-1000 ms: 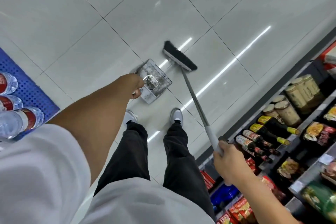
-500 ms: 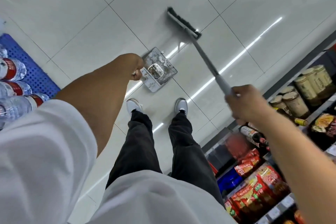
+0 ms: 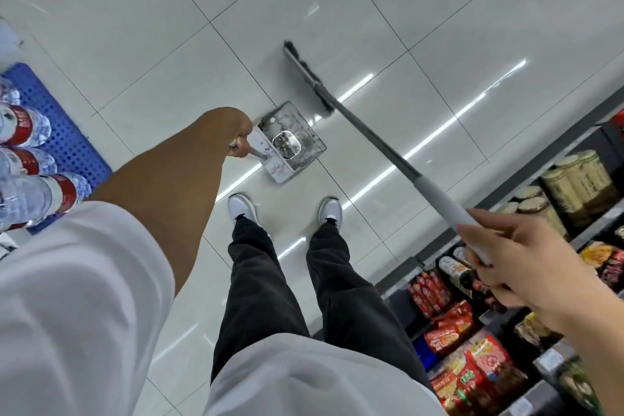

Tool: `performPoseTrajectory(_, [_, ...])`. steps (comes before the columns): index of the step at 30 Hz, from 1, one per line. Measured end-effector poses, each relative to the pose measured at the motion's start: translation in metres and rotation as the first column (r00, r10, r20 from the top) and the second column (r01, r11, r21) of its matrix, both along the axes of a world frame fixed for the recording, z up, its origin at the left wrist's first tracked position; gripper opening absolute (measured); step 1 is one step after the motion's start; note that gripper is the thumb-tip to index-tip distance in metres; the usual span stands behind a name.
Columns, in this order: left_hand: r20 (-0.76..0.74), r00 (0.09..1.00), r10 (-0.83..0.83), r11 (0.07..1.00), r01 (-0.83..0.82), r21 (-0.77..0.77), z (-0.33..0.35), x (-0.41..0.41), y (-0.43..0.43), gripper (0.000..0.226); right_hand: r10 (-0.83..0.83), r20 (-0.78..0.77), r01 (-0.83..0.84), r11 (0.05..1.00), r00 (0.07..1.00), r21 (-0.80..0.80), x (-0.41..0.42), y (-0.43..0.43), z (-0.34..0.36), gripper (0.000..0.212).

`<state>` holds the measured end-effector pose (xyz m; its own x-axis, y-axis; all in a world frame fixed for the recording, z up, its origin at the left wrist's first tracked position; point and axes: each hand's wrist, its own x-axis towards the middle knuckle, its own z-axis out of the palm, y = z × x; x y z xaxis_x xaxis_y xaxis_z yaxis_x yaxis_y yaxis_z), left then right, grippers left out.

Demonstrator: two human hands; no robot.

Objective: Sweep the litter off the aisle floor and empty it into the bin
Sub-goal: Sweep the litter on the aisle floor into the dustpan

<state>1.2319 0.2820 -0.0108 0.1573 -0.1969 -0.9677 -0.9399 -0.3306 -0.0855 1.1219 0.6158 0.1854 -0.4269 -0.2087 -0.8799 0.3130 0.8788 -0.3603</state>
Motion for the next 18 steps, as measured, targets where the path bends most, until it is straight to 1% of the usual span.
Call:
performPoseTrajectory(2, [0.019, 1.0, -0.013, 1.0, 0.013, -0.006, -0.007, 0.005, -0.002, 0.027, 0.183, -0.16, -0.179, 0.983, 0.97, 0.037, -0.013, -0.019, -0.028, 0.029])
performPoseTrajectory(3, [0.038, 0.999, -0.008, 1.0, 0.008, -0.016, -0.011, 0.008, -0.003, 0.024, 0.245, -0.214, -0.236, 0.969, 0.946, 0.067, -0.02, -0.031, -0.044, 0.031])
performPoseTrajectory(5, [0.081, 0.996, -0.022, 0.999, 0.025, -0.028, -0.018, 0.017, 0.0, 0.023, 0.364, -0.298, -0.327, 0.93, 0.883, 0.169, -0.035, -0.056, -0.072, 0.022])
performPoseTrajectory(6, [0.1, 0.994, -0.037, 0.999, 0.039, -0.022, -0.022, 0.022, 0.004, 0.023, 0.412, -0.309, -0.36, 0.909, 0.857, 0.212, -0.04, -0.07, -0.081, 0.018])
performPoseTrajectory(9, [0.145, 0.989, -0.013, 1.0, 0.011, 0.011, -0.027, 0.039, 0.016, 0.021, 0.483, -0.271, -0.415, 0.868, 0.833, 0.272, -0.043, -0.089, -0.099, 0.013])
performPoseTrajectory(11, [0.124, 0.992, 0.034, 0.999, -0.034, 0.001, -0.028, 0.049, 0.017, 0.019, 0.532, -0.234, -0.461, 0.836, 0.813, 0.298, -0.025, -0.078, -0.105, 0.009])
performPoseTrajectory(13, [0.083, 0.994, 0.067, 0.998, -0.065, -0.025, -0.027, 0.051, 0.011, 0.019, 0.576, -0.212, -0.512, 0.808, 0.789, 0.291, 0.006, -0.048, -0.105, 0.005])
performPoseTrajectory(16, [0.054, 0.991, 0.123, 0.992, -0.122, -0.019, -0.027, 0.053, 0.005, 0.021, 0.556, -0.124, -0.522, 0.822, 0.822, 0.229, 0.061, 0.004, -0.085, 0.008])
performPoseTrajectory(18, [-0.006, 0.998, 0.057, 0.998, -0.057, -0.031, -0.019, 0.055, 0.013, 0.022, 0.541, -0.076, -0.517, 0.829, 0.837, 0.213, 0.079, 0.028, -0.065, 0.015])
